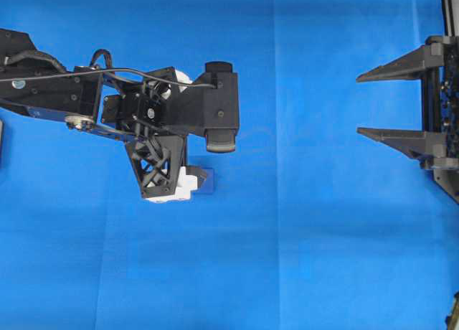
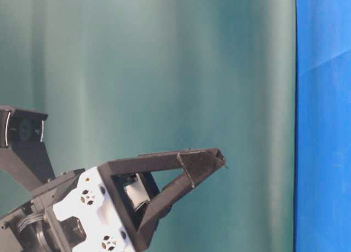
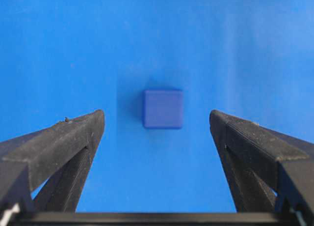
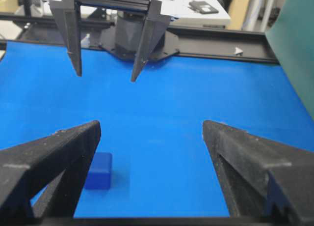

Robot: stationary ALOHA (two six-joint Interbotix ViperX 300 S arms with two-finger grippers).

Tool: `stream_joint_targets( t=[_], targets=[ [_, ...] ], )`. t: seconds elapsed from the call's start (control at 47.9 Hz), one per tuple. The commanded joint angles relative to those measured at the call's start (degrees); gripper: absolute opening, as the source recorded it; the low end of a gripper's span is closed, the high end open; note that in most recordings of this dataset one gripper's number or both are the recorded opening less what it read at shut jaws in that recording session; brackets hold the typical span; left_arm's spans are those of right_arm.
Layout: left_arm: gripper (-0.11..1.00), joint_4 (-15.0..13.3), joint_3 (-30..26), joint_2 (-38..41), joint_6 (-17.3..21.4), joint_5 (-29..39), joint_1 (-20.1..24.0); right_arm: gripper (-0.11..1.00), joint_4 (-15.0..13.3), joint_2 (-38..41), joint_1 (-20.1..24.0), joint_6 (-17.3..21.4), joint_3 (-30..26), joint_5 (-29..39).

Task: Handover the blue block to the right arm after grasping it with the left arm, then place it in the designated position.
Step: 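Lower the left gripper around the blue cube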

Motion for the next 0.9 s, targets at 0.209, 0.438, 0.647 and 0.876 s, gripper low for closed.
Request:
stream_joint_targets(
  t=[0.209,0.438,0.647,0.876],
  targets=[
    [0.91,0.1,-0.1,0.7,-0.1,-3.0,-1.2,0.98,0.2,0.6,-0.1,0.1,-1.4,-0.3],
    [0.91,0.2,2.0,5.2,-0.2,-6.1,-2.4,0.98,0.2,1.1,-0.1,0.1,-1.4,-0.4],
    [0.91,0.2,5.4,8.4,-3.3,-11.3,-2.5,0.98,0.2,1.4,-0.1,0.1,-1.2,-0.4],
    [0.91,0.4,11.3,9.9,-4.0,-20.7,-2.6,0.98,0.2,2.1,-0.1,0.1,-1.1,-1.1]
  ],
)
